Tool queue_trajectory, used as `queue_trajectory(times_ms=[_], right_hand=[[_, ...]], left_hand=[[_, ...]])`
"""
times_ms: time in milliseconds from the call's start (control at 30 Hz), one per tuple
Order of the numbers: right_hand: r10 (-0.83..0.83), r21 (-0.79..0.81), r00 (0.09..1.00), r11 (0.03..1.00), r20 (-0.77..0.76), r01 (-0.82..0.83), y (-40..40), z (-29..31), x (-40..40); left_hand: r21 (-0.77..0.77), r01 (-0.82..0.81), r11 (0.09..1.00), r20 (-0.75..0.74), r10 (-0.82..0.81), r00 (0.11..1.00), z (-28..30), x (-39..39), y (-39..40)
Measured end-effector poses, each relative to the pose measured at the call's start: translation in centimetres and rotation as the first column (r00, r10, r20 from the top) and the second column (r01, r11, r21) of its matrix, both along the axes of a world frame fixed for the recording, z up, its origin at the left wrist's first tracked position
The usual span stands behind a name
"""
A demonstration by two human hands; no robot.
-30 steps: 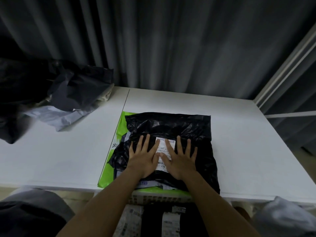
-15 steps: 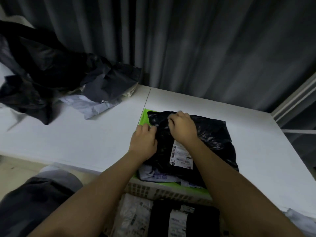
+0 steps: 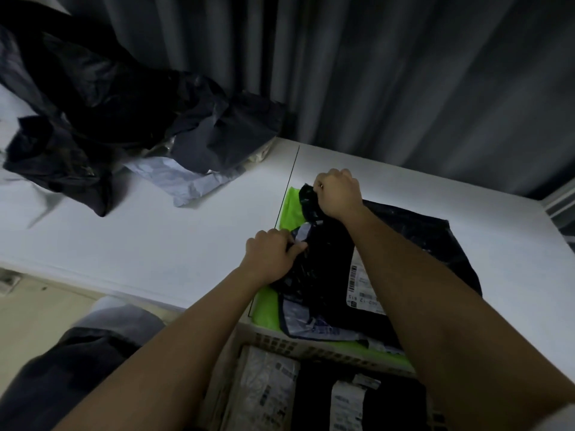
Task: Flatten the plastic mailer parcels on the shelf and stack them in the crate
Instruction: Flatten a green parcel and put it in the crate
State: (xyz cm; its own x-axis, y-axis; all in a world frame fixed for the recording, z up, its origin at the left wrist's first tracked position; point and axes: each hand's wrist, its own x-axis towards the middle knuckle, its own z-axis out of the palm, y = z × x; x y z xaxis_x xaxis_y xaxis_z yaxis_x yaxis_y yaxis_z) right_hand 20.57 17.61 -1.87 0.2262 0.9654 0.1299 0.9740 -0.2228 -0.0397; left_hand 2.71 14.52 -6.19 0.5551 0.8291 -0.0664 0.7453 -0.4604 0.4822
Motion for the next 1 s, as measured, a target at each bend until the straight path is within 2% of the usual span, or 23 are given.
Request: queue_trajectory(times_ms=[133,200,300,400,467,533,633,700,767,800,867,900,1000], right_hand=[[-0.071,0.19,0.995,0.978,-0.07,0.083,1.5,0.5,0.7],[-0.139,0.301,0.963,0.931,-0.231,0.207,2.1,1.1,0.7],[-0.179,0.353,0.865,0.86,-0.47,0.369,2.6,2.1,0.5],[-0.164,0.385,0.787,0.801,-0.594,0.458,2.6,2.5,0.7],[-0.136,0.387,0.771,0.802,-0.622,0.454,2.0,2.6,0.8],[-0.079,0.324,0.742,0.865,-0.665,0.382,1.2,2.6,0.7],[0.005,0.158,0.611,0.968,-0.791,0.196,-0.5,2.7,0.6],[0.016,0.108,0.651,0.989,-0.759,0.102,-2.5,2.9,0.5],[0.028,0.081,0.747,0.996,-0.664,0.035,-5.1,2.7,0.8],[0.021,0.044,0.797,0.999,-0.603,0.006,-6.5,2.6,1.0],[-0.027,-0.099,0.908,0.995,-0.419,-0.016,-8.9,2.0,1.4],[-0.053,-0.169,0.946,0.986,-0.32,-0.002,-10.2,1.7,1.6],[-0.123,-0.271,0.972,0.96,-0.201,0.066,-13.6,0.6,2.2]], left_hand=[[-0.097,0.058,0.994,0.019,-0.057,0.998,0.4,-0.4,0.7],[-0.144,0.072,0.987,0.059,-0.064,0.996,0.5,-0.8,0.9],[-0.168,0.101,0.981,0.101,-0.084,0.991,0.4,-1.6,0.8],[-0.2,0.114,0.973,0.107,-0.094,0.99,0.6,-2.6,0.7],[-0.235,0.121,0.964,0.1,-0.1,0.99,1.0,-3.0,0.5],[-0.238,0.137,0.961,0.018,-0.137,0.99,1.7,-3.3,0.3],[-0.206,0.104,0.973,-0.129,-0.132,0.983,2.9,-3.4,-0.4],[-0.125,0.03,0.992,-0.256,-0.061,0.965,3.9,-3.3,-1.1],[0.047,-0.042,0.998,-0.375,0.056,0.925,4.8,-2.9,-1.8],[0.144,-0.079,0.986,-0.387,0.13,0.913,5.2,-2.5,-2.4],[0.279,-0.114,0.953,-0.298,0.199,0.933,5.5,-1.5,-3.3],[0.312,-0.091,0.946,-0.235,0.17,0.957,5.4,-0.7,-3.8],[0.259,0.042,0.965,-0.144,-0.004,0.99,4.4,2.3,-5.2]])
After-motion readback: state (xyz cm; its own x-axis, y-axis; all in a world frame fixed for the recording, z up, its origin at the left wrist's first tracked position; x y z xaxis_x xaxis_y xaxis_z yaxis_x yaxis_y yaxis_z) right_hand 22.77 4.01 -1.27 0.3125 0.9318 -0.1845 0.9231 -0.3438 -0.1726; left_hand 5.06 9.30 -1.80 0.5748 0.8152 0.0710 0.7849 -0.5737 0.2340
